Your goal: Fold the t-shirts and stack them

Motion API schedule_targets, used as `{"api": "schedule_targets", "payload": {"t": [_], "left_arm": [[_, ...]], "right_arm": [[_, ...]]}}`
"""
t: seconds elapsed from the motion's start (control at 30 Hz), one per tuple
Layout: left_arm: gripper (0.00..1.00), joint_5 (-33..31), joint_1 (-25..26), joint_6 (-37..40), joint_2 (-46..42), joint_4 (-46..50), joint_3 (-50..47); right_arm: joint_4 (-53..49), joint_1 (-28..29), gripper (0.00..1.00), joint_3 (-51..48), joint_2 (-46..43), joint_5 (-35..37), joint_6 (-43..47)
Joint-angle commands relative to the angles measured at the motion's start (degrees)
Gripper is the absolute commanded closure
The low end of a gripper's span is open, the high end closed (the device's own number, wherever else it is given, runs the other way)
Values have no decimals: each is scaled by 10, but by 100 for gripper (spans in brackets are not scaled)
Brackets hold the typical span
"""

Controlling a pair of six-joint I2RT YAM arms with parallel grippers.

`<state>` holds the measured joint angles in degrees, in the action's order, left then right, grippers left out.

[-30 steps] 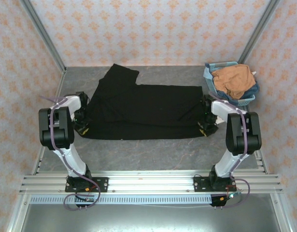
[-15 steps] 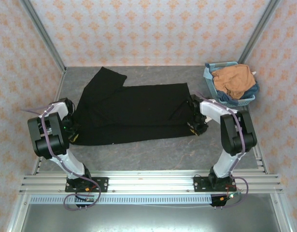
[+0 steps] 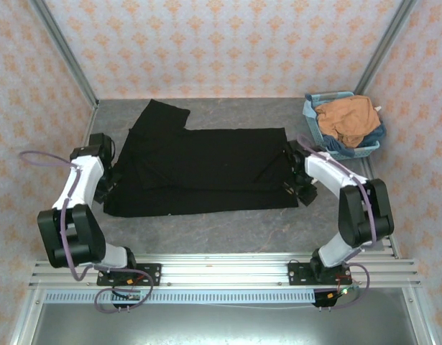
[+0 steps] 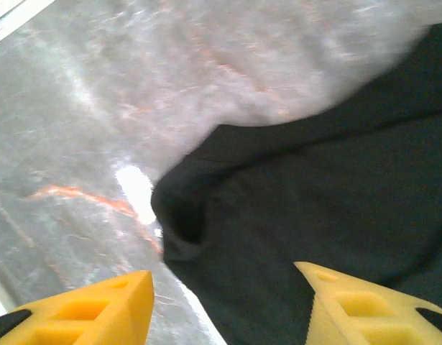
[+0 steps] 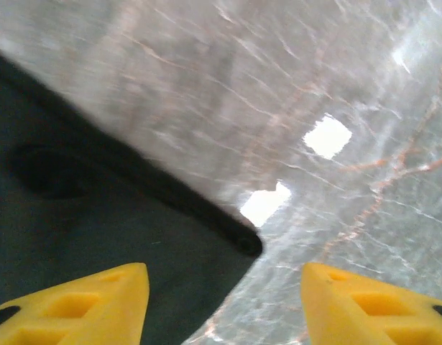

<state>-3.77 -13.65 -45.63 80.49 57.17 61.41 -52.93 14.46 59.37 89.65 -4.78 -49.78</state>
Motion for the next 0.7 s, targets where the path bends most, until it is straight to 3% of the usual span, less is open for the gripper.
{"api": "schedule_targets", "payload": {"t": [0.0,0.1,0.2,0.57,0.67], "left_arm": [[47,102,32,-6,21,-56,2],[48,175,64,-18,66,-84,-2],[48,207,82,-37,94,-113,-16],[56,176,87,-28,170,-133,-8],[65,174,87,-28,178,-147,-7]], "right_arm": [[96,6,37,14,-24,-61,70],[177,15,34,28,-8,-168,106],[201,28,32,54,10,-213,119],[210,29,32,57,16,-228,100],[211,29,32,51,13,-227,95]]}}
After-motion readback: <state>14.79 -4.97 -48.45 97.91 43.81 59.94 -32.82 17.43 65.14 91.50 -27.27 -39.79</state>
